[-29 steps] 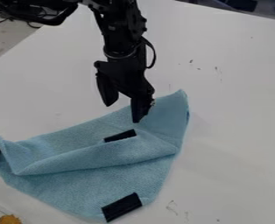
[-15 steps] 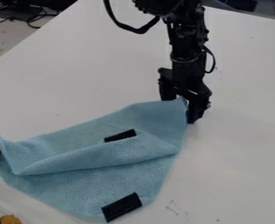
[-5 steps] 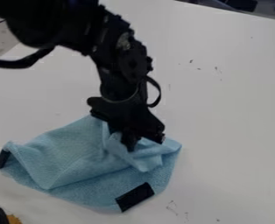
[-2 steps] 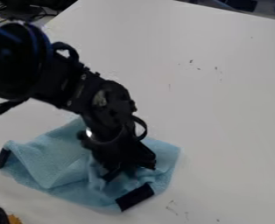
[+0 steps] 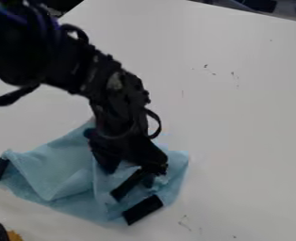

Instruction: Fold the cloth from the top left to the bottom right

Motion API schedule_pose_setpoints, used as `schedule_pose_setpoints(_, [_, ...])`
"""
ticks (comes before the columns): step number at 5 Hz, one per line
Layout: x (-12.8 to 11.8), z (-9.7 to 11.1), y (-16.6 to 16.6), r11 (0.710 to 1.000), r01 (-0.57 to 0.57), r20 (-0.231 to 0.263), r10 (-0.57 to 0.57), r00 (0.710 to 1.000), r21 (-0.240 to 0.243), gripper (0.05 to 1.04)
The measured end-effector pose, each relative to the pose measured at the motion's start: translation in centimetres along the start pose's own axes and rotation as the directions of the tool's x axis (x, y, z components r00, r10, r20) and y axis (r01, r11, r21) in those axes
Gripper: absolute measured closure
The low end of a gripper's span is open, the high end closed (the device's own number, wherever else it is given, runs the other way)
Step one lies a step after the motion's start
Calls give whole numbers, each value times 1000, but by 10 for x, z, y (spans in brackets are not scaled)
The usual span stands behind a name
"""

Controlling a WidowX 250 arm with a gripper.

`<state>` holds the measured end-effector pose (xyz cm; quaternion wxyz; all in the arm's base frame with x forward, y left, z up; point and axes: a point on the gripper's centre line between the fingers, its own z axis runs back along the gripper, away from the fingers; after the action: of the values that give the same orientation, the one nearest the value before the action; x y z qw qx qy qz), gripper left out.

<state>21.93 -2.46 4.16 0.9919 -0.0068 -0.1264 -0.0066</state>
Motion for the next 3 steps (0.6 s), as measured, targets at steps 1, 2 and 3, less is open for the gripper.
schedule_pose_setpoints(1, [25,23,3,995,99,-59,-99,993,1,81])
schedule_pose_setpoints(2, [38,32,2,986,164,-96,-166,981,-27,83])
schedule_pose_setpoints(3, [41,29,4,982,178,-117,-185,976,-66,83])
